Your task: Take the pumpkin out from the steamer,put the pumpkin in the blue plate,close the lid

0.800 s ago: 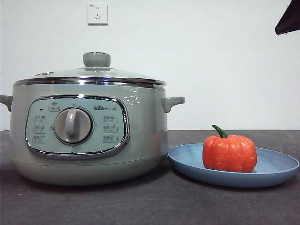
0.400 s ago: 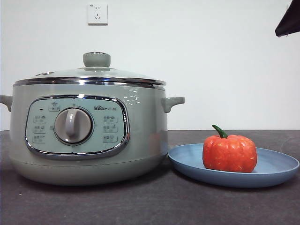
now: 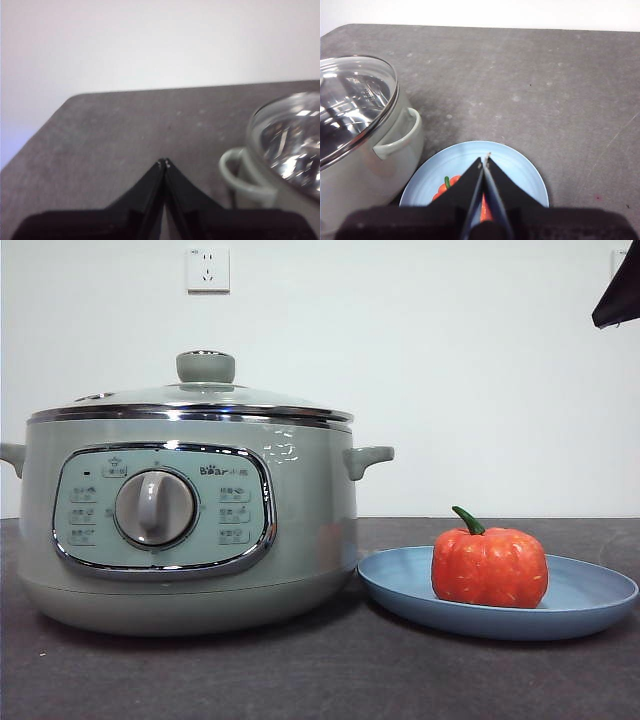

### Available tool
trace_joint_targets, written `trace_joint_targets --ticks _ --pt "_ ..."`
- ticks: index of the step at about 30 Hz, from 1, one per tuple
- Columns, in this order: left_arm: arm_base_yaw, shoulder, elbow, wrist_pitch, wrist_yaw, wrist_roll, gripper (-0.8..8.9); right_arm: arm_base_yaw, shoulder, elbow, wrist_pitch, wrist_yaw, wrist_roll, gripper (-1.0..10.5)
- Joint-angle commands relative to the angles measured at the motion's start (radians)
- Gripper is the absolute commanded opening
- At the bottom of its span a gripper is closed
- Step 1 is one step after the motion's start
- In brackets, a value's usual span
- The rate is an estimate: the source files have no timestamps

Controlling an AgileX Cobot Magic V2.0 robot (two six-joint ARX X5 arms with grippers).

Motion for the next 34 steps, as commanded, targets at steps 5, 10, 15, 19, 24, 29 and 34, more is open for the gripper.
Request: trace_joint_targets --ticks 5,10,15,19,24,29,34 --pt "0.034 -0.057 -0.229 0.106 0.008 -0.073 -0.03 0.0 -0.002 -0.005 0.002 0.003 0.009 0.0" --pt "0.047 -0.093 -0.276 0.096 0.062 -0.109 -0.03 0.0 -0.002 -0.005 0.001 0.003 0.009 0.0" --pt "0.05 -0.097 -0.276 0.09 0.076 -0.111 -0.03 0.0 -0.002 -0.005 0.0 0.003 0.009 0.0" --pt "0.05 -0.096 -0.276 0.09 0.076 -0.111 -0.03 0.0 -0.002 -0.005 0.0 0.003 0.009 0.0" --pt "0.05 -0.096 -0.276 0.09 0.075 -0.111 -0.03 0.0 -0.002 -0.005 0.0 0.003 0.009 0.0" --pt "0.05 -0.096 -0.276 0.09 0.076 -0.111 -0.03 0.0 -0.002 -0.005 0.0 0.003 0.009 0.0" --pt "0.05 -0.096 -0.276 0.09 0.075 -0.111 -0.03 0.0 -0.002 -0.005 0.0 0.003 0.009 0.0"
